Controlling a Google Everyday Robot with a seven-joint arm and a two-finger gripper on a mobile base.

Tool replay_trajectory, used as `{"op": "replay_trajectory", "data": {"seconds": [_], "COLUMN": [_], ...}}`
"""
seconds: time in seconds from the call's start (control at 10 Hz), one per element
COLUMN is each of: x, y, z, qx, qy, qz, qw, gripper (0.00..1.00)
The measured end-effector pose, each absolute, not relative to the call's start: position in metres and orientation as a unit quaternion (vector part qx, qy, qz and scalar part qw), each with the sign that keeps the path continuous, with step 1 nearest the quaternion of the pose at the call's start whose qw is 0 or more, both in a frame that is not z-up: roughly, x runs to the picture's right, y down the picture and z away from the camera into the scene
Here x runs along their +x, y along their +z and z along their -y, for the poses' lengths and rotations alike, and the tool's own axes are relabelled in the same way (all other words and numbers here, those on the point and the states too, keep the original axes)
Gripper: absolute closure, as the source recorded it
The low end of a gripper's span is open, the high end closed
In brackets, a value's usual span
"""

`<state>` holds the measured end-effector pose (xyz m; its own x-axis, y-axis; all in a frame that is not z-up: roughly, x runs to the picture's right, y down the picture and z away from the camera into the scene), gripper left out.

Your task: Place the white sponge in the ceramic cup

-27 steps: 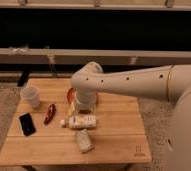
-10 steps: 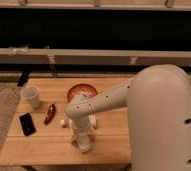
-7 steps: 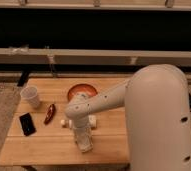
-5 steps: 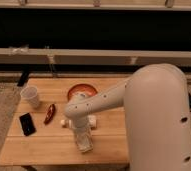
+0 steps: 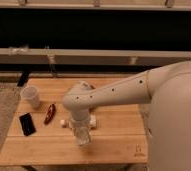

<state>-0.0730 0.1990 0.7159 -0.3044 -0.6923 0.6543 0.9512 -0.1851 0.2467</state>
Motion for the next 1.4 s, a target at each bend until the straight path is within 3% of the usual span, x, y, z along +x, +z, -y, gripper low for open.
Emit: {"op": "replay_trajectory", "data": {"seconds": [0.4,1.4], "x": [-0.138,-0.302], "y": [0.69,0.715], "z": [-0.125,0.017], "qx": [-0.119,0.09], "qy": [-0.779,-0.835], "qz": [0.325,0.308], "qw": [0.523,0.448], "gripper": [1.0,1.0]}}
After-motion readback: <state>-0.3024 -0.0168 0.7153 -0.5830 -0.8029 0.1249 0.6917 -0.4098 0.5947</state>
